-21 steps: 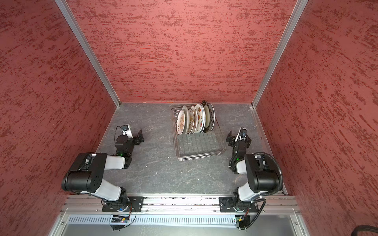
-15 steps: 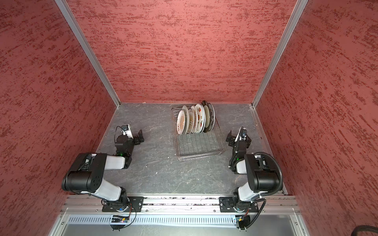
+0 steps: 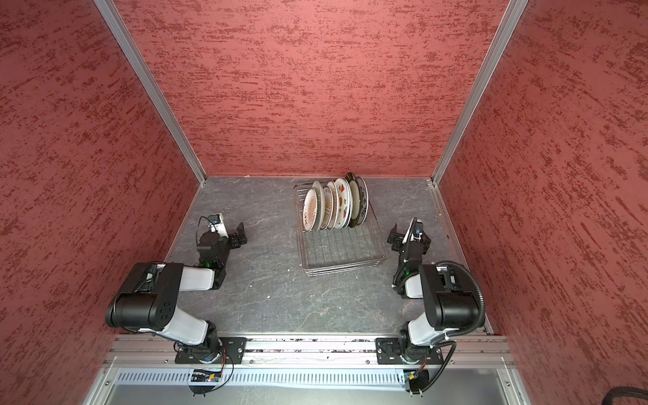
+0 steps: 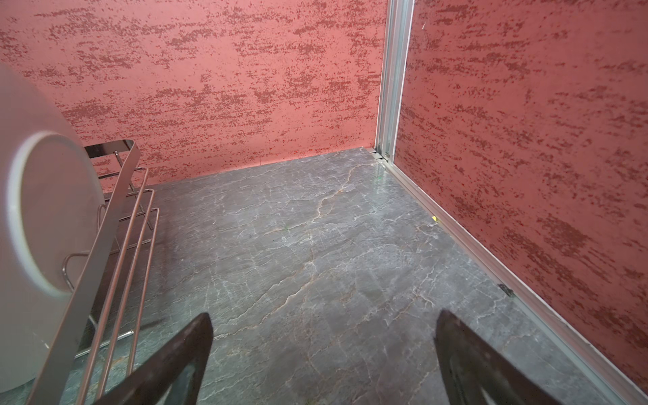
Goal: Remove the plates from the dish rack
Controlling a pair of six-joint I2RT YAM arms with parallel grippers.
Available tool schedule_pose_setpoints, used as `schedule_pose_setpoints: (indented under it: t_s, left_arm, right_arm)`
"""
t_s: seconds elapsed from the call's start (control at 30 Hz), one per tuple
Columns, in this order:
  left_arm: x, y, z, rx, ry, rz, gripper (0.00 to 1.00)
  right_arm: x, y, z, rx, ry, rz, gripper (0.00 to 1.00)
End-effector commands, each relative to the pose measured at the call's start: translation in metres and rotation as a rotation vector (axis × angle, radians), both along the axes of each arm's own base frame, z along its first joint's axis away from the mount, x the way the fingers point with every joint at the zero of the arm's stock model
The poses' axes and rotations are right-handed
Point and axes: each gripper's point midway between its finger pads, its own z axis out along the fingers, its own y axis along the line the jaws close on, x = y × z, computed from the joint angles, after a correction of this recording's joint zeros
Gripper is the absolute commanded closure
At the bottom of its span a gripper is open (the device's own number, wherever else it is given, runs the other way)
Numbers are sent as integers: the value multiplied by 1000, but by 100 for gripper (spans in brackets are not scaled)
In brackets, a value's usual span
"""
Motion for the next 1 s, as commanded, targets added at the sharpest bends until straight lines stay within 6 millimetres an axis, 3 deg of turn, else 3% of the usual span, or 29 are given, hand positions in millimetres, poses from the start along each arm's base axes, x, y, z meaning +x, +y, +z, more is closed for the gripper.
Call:
schedule_pose_setpoints:
  t_s: [0.0, 0.5, 0.67, 0.97]
  left_arm:
    - [4, 0, 9, 4, -29, -7, 1]
    - [3, 1, 10, 4, -34, -6, 1]
    - [-16, 0, 31, 15, -129, -1, 1]
    - [-35, -23, 99, -84, -185, -116, 1]
  right_arm:
    - [5, 2, 11, -3, -35, 18, 1]
    - [4, 3, 14, -7, -43, 28, 1]
    - [-5, 9, 25, -15, -69, 56, 1]
    - [-33, 15, 105, 31, -229, 88, 1]
